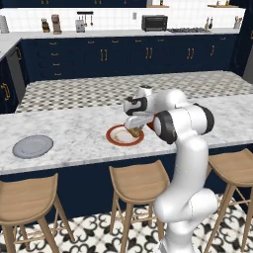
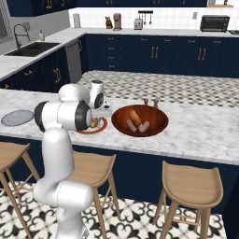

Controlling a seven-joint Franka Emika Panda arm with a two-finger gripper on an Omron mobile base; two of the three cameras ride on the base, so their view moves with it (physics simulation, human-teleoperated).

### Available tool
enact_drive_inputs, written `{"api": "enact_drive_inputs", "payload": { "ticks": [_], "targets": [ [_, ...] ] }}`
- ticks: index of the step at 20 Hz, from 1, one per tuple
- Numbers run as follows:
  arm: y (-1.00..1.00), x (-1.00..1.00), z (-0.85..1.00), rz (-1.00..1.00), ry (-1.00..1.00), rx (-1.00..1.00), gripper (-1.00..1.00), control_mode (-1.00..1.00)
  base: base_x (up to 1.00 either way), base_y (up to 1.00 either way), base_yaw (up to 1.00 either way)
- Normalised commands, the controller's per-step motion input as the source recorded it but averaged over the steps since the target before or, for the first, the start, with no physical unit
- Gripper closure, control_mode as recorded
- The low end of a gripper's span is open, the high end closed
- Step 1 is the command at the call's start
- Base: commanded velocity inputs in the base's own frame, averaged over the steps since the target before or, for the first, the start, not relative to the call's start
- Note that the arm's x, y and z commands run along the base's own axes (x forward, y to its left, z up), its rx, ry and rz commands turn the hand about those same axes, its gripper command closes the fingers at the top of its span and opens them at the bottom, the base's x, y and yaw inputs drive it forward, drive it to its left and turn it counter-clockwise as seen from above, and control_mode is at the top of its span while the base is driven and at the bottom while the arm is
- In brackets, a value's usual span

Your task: Place one bun and one sausage from the bowl on each plate.

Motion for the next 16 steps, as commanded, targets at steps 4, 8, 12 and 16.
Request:
{"api": "enact_drive_inputs", "payload": {
  "ticks": [4,8,12,16],
  "targets": [
    [0.0,0.3,-0.25,0.0,0.0,0.0,1.0,-1.0,0.0,0.0,0.0],
    [0.02,0.31,-0.33,0.0,0.0,0.0,1.0,-1.0,0.0,0.0,0.0],
    [0.04,0.39,-0.18,-0.02,0.0,0.0,1.0,-1.0,0.0,0.0,0.0],
    [0.01,0.38,-0.08,-0.03,0.0,0.0,1.0,-1.0,0.0,0.0,0.0]
  ]
}}
